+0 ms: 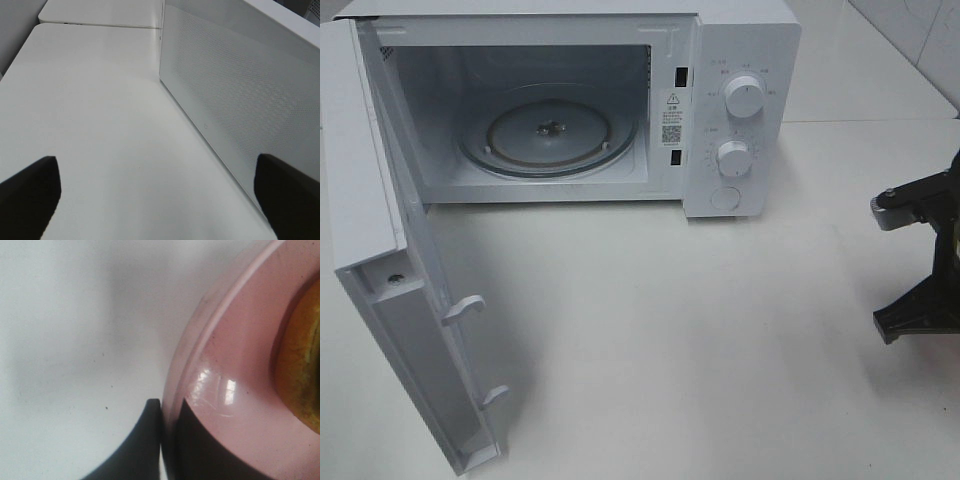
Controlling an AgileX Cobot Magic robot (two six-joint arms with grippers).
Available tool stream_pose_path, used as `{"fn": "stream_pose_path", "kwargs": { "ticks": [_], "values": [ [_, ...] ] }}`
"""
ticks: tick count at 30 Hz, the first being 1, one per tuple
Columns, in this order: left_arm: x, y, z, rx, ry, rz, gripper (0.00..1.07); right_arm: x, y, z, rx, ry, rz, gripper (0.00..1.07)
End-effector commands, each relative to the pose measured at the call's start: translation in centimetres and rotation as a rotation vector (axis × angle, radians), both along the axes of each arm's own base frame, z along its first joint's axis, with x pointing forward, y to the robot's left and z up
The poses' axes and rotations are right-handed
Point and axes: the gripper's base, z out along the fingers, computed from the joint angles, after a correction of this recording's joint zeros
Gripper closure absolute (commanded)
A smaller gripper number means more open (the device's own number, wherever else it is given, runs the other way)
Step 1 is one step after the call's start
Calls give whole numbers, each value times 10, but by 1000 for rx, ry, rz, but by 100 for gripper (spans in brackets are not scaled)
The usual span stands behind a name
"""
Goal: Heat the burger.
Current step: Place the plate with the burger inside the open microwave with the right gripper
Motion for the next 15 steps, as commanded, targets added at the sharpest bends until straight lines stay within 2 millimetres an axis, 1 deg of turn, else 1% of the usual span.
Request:
{"fn": "stream_pose_path", "kwargs": {
  "ticks": [1, 2, 3, 5, 6, 7, 8, 15],
  "values": [
    [-3, 0, 0, -9, -28, -4, 9, -12, -1, 5, -51, 13, 39, 107],
    [-3, 0, 0, -9, -28, -4, 9, -12, -1, 5, -51, 13, 39, 107],
    [-3, 0, 0, -9, -28, -4, 9, -19, 2, 5, -59, 17, 61, 107],
    [-3, 0, 0, -9, -28, -4, 9, -21, 3, 6, -58, 14, 69, 107],
    [-3, 0, 0, -9, -28, -4, 9, -27, 7, 7, -58, 13, 95, 107],
    [-3, 0, 0, -9, -28, -4, 9, -27, 7, 7, -58, 13, 95, 107],
    [-3, 0, 0, -9, -28, -4, 9, -31, 11, 9, -64, 9, 116, 107],
    [-3, 0, 0, -9, -28, -4, 9, -40, 20, 14, -107, 26, 167, 107]
  ]
}}
